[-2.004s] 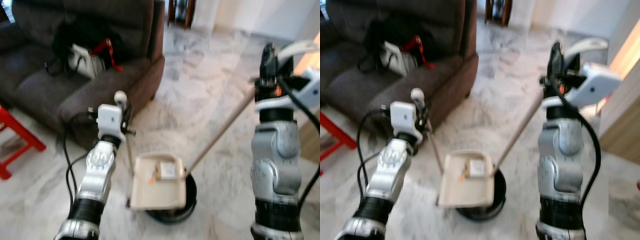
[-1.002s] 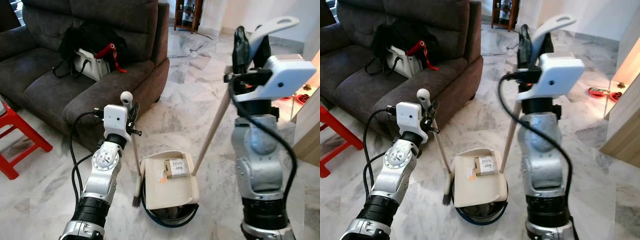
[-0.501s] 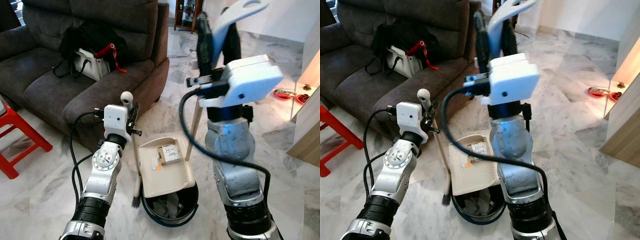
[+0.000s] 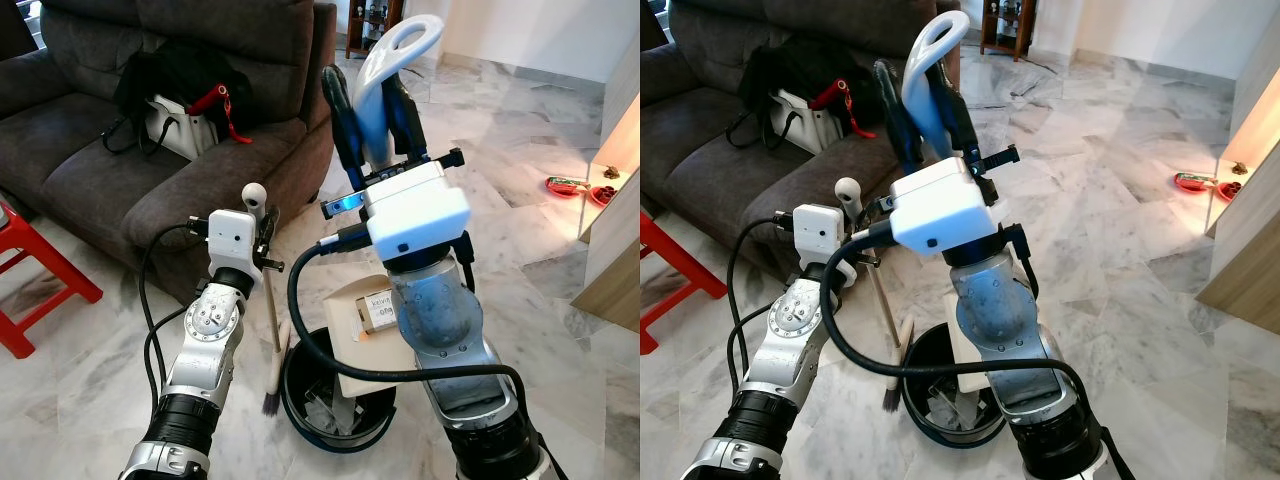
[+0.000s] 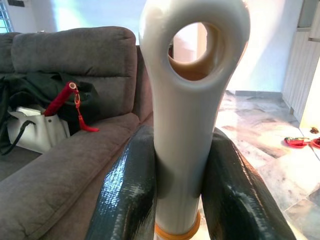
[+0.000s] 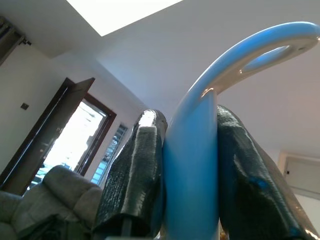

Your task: Sweep floor

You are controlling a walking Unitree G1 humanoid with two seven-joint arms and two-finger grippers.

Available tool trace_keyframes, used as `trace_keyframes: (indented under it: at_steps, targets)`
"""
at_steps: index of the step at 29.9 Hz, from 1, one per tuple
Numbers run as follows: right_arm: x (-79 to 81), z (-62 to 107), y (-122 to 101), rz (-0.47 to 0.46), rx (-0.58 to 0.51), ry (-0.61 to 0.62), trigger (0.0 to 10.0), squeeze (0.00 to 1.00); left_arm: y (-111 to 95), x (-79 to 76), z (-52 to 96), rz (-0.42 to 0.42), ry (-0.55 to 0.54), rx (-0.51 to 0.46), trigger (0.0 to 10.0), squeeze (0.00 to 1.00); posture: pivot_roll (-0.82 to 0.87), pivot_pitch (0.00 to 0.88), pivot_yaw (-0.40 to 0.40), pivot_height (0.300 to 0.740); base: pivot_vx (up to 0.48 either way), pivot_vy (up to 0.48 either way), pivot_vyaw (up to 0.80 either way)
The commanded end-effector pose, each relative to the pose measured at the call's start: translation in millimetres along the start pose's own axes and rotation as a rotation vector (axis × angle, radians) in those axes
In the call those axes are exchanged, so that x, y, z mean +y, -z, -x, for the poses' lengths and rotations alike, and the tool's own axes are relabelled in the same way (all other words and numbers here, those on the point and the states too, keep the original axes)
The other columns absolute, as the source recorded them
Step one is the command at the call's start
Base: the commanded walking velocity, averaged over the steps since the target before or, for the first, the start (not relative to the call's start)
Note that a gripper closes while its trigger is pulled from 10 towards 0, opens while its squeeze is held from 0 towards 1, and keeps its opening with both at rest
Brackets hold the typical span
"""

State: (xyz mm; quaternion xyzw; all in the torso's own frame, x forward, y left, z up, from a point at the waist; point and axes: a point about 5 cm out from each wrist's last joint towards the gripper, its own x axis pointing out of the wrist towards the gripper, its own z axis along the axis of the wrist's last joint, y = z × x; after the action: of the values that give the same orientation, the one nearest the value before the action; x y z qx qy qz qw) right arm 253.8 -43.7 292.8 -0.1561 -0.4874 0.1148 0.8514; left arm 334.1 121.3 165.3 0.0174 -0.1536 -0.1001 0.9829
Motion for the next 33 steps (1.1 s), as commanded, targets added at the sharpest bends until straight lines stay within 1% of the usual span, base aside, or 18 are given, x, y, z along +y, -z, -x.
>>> trace_keyframes:
  at_steps: [1,5,11,13,22,33]
  targets:
    - [-3.3,-3.6,-20.6,0.018,-0.110,0.024,10.0,0.00,-8.9,-0.3,-2.0,0.003,0.003,-0.049,10.0,0.00,0.09,0.084,-0.008,0.740,0.000,0.000,0.00]
    - [-2.4,-4.1,-24.5,0.036,-0.129,0.038,10.0,0.00,-9.0,-0.3,-2.2,0.002,0.004,-0.049,10.0,0.00,0.09,0.083,-0.008,0.740,0.000,0.000,0.00]
    - [2.5,-3.4,-25.5,0.039,-0.132,0.020,10.0,0.00,-9.2,-0.5,-2.1,0.002,0.002,-0.050,10.0,0.00,0.09,0.083,-0.009,0.740,0.000,0.000,0.00]
    - [0.9,-3.1,-26.1,0.077,-0.144,0.028,10.0,0.00,-9.3,-0.5,-2.0,0.003,0.003,-0.050,10.0,0.00,0.09,0.083,-0.009,0.740,0.000,0.000,0.00]
    - [-0.7,-1.8,-22.7,0.122,-0.140,0.023,10.0,0.00,-7.8,-0.2,-1.8,0.000,0.002,-0.042,10.0,0.00,0.09,0.084,-0.009,0.740,0.000,0.000,0.00]
    - [-1.9,-2.0,-22.2,0.101,-0.131,0.031,10.0,0.00,-8.3,-0.6,-2.3,0.000,0.003,-0.043,10.0,0.00,0.09,0.084,-0.009,0.740,0.000,0.000,0.00]
